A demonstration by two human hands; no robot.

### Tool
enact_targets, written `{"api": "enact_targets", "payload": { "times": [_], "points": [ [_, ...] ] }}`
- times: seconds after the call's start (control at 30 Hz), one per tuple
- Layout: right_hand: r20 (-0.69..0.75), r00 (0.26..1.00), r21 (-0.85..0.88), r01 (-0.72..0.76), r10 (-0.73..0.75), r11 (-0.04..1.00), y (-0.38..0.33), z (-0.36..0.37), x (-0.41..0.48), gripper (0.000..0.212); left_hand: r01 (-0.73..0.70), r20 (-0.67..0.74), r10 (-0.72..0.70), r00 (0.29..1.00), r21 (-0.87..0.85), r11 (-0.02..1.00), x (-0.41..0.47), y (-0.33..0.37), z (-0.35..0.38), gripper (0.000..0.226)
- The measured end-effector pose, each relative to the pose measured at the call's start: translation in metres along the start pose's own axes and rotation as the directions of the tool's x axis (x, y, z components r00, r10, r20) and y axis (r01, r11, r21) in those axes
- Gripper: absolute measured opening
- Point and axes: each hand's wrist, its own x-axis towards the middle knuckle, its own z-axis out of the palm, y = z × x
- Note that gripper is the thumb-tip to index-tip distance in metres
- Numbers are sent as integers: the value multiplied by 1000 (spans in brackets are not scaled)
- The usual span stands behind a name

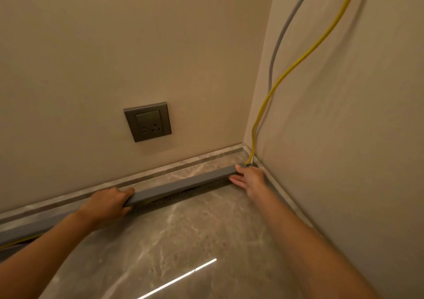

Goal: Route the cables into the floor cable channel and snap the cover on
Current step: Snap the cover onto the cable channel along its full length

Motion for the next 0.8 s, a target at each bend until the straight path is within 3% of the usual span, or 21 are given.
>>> {"api": "enact_targets", "payload": {
  "times": [0.07,0.17,0.23,0.3,0.4,0.53,0.8],
  "points": [
    [-32,999,-49,21,-22,999,-2,3,8,28,-4,26,4,1000,-13,1000,6,-2,4,34],
    [-97,995,-160,6,-21,987,-6,-2,18,28,-36,45,38,998,-46,998,13,-6,12,37],
    [-127,990,-283,27,-66,959,-9,-9,22,23,-102,-85,92,992,-110,989,17,-11,19,42],
    [-154,979,-384,65,-133,921,-11,-17,28,14,-204,-250,183,951,-61,977,22,-15,24,58],
    [-148,949,-578,146,-279,803,-8,-22,38,26,-240,-224,238,945,17,971,26,-5,15,68],
    [-119,914,-667,215,-387,713,-8,-19,33,14,-265,-208,245,947,-77,961,36,29,-3,78],
    [-130,903,-619,249,-410,745,-1,-23,33,32,-193,-74,182,981,-203,960,68,104,-21,39]
  ]
}}
